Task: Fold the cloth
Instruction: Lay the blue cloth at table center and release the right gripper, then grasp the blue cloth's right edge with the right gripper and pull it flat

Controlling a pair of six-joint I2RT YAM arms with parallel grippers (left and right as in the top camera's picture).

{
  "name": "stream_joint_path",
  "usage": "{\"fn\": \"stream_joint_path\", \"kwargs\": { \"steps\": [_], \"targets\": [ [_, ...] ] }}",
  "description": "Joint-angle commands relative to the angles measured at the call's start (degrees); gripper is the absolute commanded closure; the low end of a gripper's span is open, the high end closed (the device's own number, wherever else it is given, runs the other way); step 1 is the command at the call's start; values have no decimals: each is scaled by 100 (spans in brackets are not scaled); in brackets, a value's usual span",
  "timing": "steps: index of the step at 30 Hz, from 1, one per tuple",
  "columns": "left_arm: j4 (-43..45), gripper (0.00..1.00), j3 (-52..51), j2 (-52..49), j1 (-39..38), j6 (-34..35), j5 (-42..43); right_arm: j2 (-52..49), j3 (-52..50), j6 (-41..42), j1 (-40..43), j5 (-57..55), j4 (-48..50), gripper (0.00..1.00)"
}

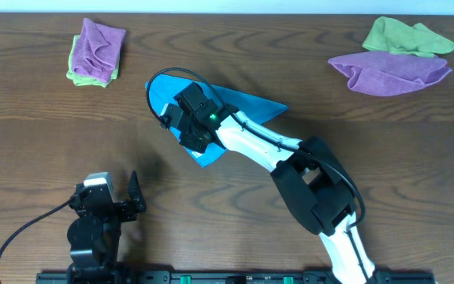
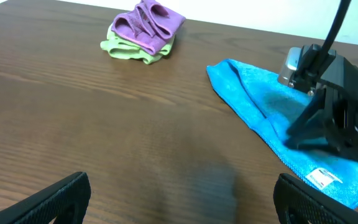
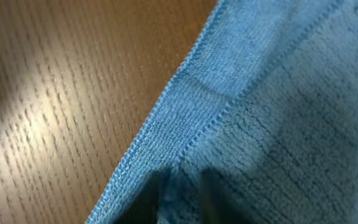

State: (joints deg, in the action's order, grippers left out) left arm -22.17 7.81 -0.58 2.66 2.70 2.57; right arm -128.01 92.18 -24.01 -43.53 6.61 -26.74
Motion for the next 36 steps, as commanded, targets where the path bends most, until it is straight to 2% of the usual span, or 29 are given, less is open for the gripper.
{"fn": "stream_joint_path", "kwargs": {
  "steps": [1, 8, 13, 16, 24, 26, 29, 30, 31, 32, 33, 36],
  "targets": [
    [-24, 5, -122, 33, -17, -85, -63, -72, -15, 87, -42, 39, 17, 99],
    [-24, 5, -122, 33, -17, -85, -63, -68, 7, 127, -35, -44, 22, 99],
    [-24, 5, -122, 33, -17, -85, -63, -68, 251, 131, 103, -1060, 109, 99],
    [-24, 5, -122, 33, -17, -85, -63, -68, 551, 131, 354, -1587, 236, 99],
    [-24, 5, -122, 33, -17, -85, -63, -68, 1010, 326, 1399, -1679, 846, 99],
    [-24, 5, -122, 33, -17, -85, -63, -94, 1010, 588, 1818, -1941, 1228, 99],
    [-24, 5, -122, 33, -17, -85, -63, -214, 1010, 1794, 2507, -2566, 1934, 97],
    [-24, 5, -122, 33, -17, -85, -63, -219, 1010, 2210, 2691, -2562, 2009, 78],
    [-24, 5, -122, 33, -17, -85, -63, -219, 1014, 2551, 2889, -2568, 2009, 74],
    [-24, 5, -122, 33, -17, -85, -63, -208, 1016, 2706, 3008, -2568, 1965, 32],
    [-24, 5, -122, 33, -17, -85, -63, -205, 1019, 2828, 3099, -2568, 1915, 1],
    [-24, 4, -122, 33, -17, -85, -63, -127, 1025, 2889, 3228, -2566, 1543, 1]
  ]
}}
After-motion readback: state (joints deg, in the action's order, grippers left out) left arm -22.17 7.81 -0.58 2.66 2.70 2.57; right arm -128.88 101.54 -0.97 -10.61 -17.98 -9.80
